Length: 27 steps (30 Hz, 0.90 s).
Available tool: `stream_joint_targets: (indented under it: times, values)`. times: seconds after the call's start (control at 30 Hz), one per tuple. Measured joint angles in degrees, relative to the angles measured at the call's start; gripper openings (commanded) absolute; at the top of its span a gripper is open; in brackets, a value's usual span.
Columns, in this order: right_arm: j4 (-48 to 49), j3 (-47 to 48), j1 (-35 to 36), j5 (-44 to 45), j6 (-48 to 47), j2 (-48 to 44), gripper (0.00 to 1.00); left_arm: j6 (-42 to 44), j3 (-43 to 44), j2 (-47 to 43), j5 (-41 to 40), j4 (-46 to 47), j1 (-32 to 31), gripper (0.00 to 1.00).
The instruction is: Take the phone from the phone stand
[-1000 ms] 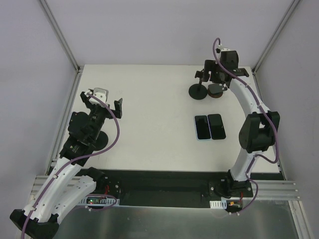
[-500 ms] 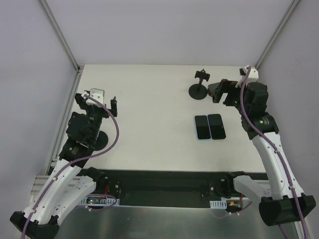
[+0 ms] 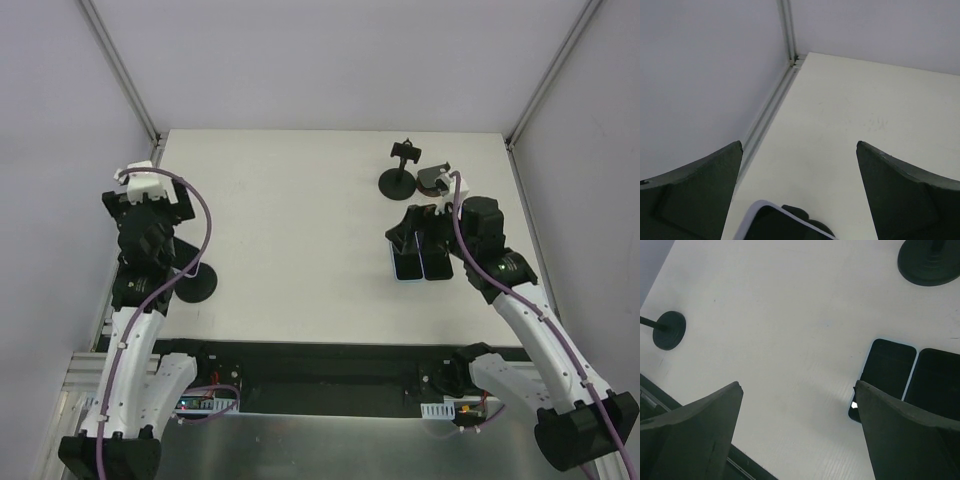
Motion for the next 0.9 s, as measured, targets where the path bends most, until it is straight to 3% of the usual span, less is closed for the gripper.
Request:
stream_joint_targets:
  times: [0.23,0.5,0.77,0.9]
  values:
    - [1.33,-3.91,1.44,-4.83,0.81,-3.04,0.96,-9.11,1.44,-1.22,1.05,-6.56,13.09,0.96]
    - [1.57,-7.37,1.55,-9.51,1.75,-5.01,0.96,-16.33,1.53,-0.22,2.99,-13.79,22.05,0.95]
    - [2.03,-8.70,4.37,-10.23,1.09,-7.93,0.96,-21.49,-1.40,2.80,17.75,-13.07,28.22,0.92]
    - [2.05,-9.03,5.64,-10.03,0.52,-8.28,0.96,-22.27,-1.40,2.91,23.87,-11.67,29.22,0.85]
